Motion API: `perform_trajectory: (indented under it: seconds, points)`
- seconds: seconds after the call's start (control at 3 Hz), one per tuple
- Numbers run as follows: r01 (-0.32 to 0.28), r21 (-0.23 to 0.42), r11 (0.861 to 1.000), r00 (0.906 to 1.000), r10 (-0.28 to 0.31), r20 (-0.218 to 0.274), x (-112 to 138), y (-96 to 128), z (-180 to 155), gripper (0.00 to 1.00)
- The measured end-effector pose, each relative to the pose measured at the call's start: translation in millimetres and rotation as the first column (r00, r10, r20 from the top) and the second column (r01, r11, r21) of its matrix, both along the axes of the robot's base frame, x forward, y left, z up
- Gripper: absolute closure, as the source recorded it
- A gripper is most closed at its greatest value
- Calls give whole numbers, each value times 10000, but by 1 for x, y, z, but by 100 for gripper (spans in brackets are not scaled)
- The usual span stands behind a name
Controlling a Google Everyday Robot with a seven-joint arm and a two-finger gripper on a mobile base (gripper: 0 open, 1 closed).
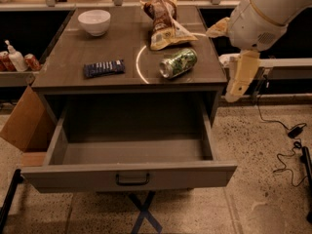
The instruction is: Place green can into top drawer
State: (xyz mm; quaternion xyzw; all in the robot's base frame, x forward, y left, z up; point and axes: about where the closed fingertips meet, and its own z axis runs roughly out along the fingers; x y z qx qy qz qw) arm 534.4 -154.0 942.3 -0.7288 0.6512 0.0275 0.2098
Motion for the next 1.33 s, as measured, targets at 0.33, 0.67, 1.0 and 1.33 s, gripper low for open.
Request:
perform_trajectory:
  seconds: [0.33,0.67,1.0,1.33]
  points:
    - [-544,32,9985,9985,543,96,22,4,-8,0]
    - [-1103,87,9939,9937,1101,210,47,9,-21,0]
    - [-1388,159,9902,9900,1383,285,72,13,-35,0]
    - [-1440,195,9894,9888,1431,421,94,20,-47,0]
